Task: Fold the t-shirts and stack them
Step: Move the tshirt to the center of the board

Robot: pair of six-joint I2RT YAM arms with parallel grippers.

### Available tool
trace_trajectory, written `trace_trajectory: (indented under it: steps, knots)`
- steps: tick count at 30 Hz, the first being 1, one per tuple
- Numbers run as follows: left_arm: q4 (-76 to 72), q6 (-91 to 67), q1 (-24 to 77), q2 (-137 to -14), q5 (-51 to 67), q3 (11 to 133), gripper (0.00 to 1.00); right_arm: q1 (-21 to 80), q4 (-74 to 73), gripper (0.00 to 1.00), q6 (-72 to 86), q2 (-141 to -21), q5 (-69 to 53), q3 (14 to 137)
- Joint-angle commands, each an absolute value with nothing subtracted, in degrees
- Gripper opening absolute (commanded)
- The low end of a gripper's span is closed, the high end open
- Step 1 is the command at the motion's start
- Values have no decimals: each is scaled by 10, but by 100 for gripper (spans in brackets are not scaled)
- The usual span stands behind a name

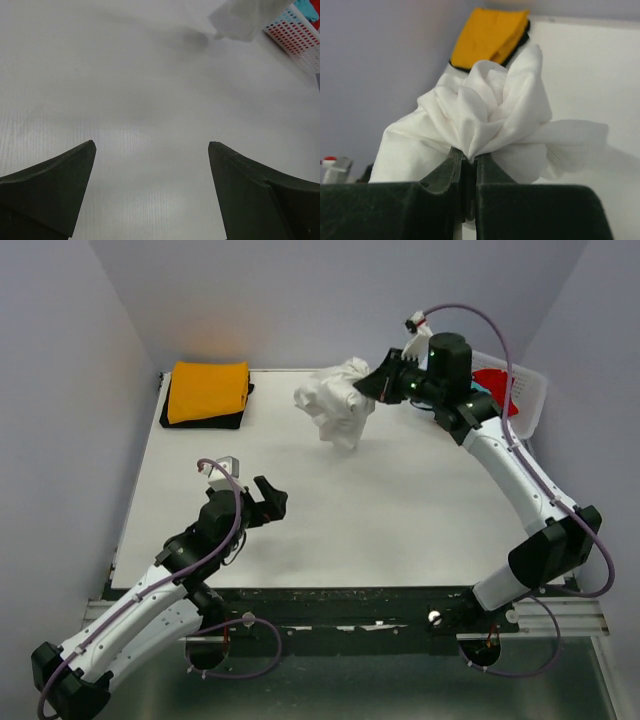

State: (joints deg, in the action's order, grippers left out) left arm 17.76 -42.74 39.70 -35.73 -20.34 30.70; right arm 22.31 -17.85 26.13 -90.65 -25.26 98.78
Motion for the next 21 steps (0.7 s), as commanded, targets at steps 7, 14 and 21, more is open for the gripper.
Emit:
trace_trajectory:
  steps: [7,14,21]
  knots:
    - [207,-434,393,-351,-162,284,99,372,-205,66,311,-975,82,820]
    - [179,-423,393,-378,-129,280,99,388,-120,100,268,-925,107,776]
    - [63,-429,356,-481,-16,265,98,357,-140,100,296,-828,260,645]
